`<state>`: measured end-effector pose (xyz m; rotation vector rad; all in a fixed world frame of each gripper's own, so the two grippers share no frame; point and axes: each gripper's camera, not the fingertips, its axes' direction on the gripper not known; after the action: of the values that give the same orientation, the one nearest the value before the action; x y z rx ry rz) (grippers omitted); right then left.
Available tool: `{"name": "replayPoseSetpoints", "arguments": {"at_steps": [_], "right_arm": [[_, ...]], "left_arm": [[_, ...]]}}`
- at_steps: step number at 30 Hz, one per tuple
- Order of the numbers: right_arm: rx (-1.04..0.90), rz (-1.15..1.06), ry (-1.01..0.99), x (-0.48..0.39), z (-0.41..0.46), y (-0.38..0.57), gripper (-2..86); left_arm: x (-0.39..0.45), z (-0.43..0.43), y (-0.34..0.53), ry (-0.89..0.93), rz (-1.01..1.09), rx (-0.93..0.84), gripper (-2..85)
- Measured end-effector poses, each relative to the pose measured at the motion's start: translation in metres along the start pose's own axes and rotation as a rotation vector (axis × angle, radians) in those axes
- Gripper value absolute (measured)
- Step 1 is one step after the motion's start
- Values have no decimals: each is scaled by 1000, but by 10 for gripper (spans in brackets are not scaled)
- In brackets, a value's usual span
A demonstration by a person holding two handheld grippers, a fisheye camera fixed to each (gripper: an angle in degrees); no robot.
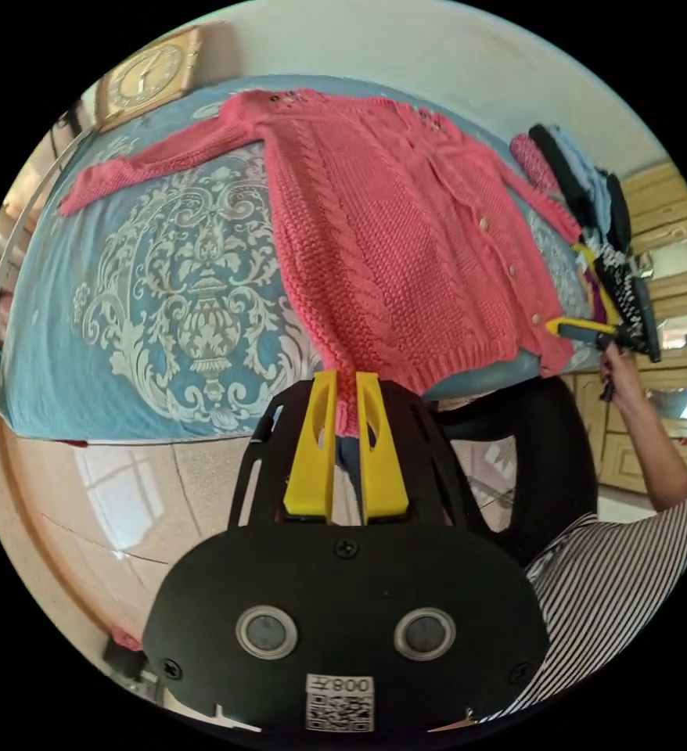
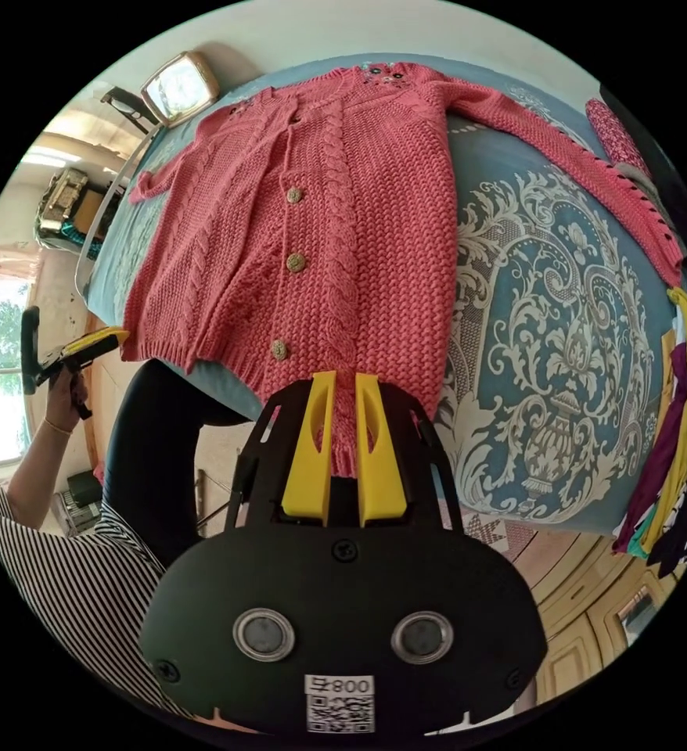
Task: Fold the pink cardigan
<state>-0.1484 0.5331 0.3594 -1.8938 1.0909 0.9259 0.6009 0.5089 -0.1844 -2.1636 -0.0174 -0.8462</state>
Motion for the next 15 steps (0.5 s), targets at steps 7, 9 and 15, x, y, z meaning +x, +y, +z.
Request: {"name": "replayPoseSetpoints", "arguments": {"at_steps": [7,9,15], "right_arm": [[-4,-68,137,-38,10,13,49],[13,-72,147,-43,12,19,48],[39,-79,189,-58,18,32,44]], "left_arm": [[27,-53,-2,-136,19,101,14],[44,-68,-3,-182,61,145,12],[81,-70,-24,-415,94,55,11]]}}
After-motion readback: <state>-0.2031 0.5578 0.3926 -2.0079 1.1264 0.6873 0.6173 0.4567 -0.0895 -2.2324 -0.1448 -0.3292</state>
